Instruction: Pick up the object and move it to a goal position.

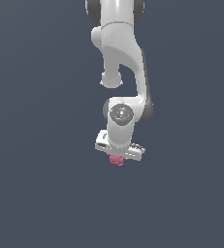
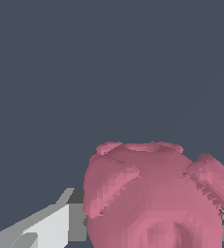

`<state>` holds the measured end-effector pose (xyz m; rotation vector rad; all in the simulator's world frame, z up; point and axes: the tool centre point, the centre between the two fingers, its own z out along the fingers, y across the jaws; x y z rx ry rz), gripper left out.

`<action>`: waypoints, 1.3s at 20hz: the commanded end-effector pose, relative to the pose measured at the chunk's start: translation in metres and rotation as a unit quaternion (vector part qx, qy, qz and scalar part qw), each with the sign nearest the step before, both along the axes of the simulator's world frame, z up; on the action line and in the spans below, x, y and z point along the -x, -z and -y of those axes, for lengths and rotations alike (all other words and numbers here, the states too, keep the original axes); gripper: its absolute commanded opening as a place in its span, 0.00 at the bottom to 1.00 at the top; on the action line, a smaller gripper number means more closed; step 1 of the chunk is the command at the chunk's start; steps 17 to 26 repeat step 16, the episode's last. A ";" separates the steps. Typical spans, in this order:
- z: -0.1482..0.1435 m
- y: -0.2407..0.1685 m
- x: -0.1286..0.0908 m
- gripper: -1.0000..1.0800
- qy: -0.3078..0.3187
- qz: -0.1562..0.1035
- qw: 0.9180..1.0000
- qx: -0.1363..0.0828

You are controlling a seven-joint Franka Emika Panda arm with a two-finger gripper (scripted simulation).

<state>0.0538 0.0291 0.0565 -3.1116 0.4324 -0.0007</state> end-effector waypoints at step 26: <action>0.018 -0.007 -0.041 0.00 0.000 0.000 1.000 0.000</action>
